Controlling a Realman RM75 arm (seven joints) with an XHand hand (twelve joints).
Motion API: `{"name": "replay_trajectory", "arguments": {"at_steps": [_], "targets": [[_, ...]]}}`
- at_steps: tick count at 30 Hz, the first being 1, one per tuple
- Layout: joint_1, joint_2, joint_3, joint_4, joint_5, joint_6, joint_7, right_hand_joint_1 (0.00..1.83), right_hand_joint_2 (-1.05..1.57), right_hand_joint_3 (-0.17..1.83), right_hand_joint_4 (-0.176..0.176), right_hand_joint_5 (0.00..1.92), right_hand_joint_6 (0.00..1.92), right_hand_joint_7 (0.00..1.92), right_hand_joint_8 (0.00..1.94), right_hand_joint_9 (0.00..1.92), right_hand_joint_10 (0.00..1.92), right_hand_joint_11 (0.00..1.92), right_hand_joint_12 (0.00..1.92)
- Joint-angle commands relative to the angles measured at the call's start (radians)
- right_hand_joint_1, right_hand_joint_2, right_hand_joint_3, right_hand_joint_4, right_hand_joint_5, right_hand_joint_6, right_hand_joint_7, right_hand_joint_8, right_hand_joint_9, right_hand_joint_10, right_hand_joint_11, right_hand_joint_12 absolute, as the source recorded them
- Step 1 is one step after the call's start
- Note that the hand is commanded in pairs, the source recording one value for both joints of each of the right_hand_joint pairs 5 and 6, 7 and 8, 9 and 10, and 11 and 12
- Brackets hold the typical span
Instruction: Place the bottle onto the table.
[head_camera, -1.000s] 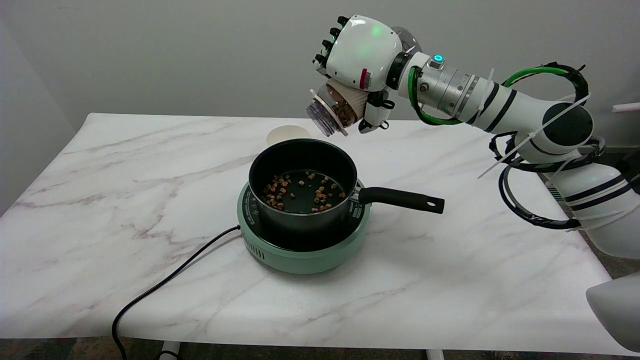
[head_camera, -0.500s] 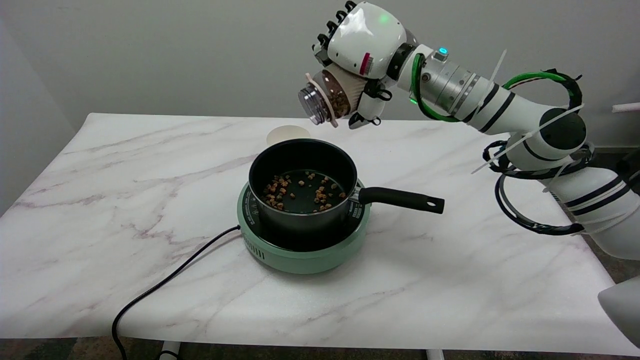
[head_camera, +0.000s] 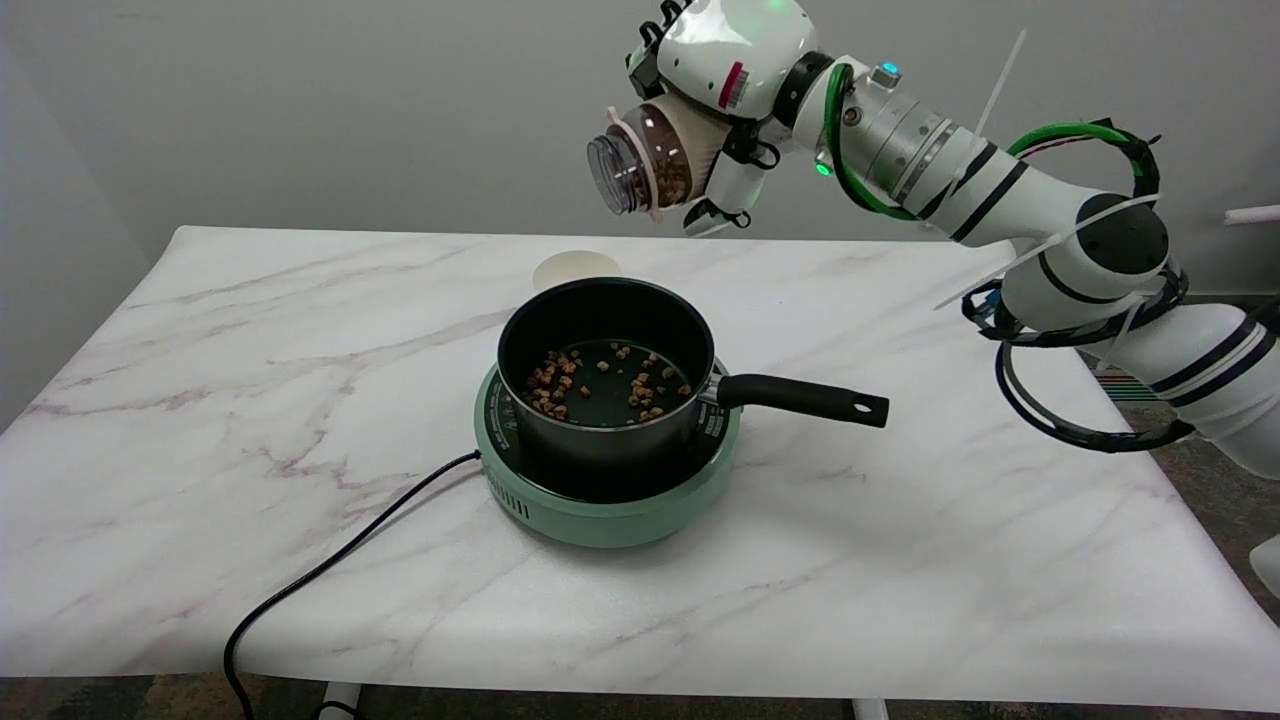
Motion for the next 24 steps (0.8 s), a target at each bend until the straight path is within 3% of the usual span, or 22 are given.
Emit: {"name": "replay_trajectory", "arguments": {"at_steps": [1, 6, 24], "targets": [[0.151, 0.102, -0.239, 0.024, 0.239, -0.241, 0.002, 1.23, 1.28, 0.54, 0.0, 1.79, 1.79, 1.63, 1.63, 1.62, 1.62, 1.33, 1.33], [0.278, 0.134, -0.393, 0.038, 0.317, -0.336, 0.003, 1.23, 1.28, 0.54, 0.0, 1.78, 1.78, 1.63, 1.63, 1.62, 1.62, 1.33, 1.33], [0.352, 0.158, -0.441, 0.071, 0.61, -0.508, 0.049, 1.27, 1.18, 0.56, 0.0, 1.7, 1.7, 1.6, 1.6, 1.6, 1.6, 1.32, 1.32]]}}
